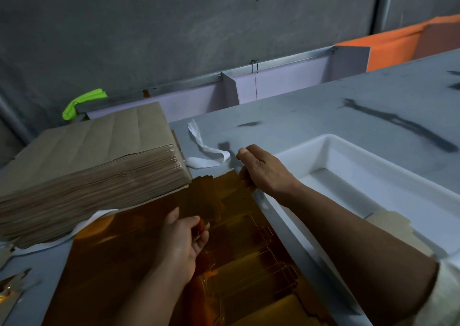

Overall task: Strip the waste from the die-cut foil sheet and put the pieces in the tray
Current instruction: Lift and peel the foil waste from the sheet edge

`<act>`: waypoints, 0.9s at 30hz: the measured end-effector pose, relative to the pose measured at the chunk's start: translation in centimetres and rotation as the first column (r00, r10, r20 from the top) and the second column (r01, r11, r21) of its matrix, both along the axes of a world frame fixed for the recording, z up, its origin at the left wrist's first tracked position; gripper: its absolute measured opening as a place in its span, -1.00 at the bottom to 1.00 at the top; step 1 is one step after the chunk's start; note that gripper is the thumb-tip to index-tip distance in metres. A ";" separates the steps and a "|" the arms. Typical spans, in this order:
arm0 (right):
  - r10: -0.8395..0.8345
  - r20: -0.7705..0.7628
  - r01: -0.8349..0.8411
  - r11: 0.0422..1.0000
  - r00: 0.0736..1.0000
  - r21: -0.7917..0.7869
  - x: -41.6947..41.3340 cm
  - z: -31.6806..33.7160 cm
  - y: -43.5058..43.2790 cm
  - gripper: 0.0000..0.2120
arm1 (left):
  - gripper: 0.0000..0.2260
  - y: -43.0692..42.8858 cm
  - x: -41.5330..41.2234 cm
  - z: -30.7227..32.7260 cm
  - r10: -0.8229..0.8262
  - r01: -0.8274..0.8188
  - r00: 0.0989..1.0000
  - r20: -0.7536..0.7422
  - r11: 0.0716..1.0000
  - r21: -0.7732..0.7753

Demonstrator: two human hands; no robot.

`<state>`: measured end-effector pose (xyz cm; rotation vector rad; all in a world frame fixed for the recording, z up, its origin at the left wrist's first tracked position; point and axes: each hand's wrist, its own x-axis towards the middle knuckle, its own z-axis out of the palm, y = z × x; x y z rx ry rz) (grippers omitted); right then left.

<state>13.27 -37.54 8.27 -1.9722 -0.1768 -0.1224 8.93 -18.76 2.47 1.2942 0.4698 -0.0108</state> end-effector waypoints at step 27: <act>0.004 -0.045 -0.004 1.000 0.999 0.010 0.3 -0.2 -0.1 -0.64 | -0.54 -2.7 1.9 1.2 -0.185 0.220 0.975 -0.121 0.871 0.439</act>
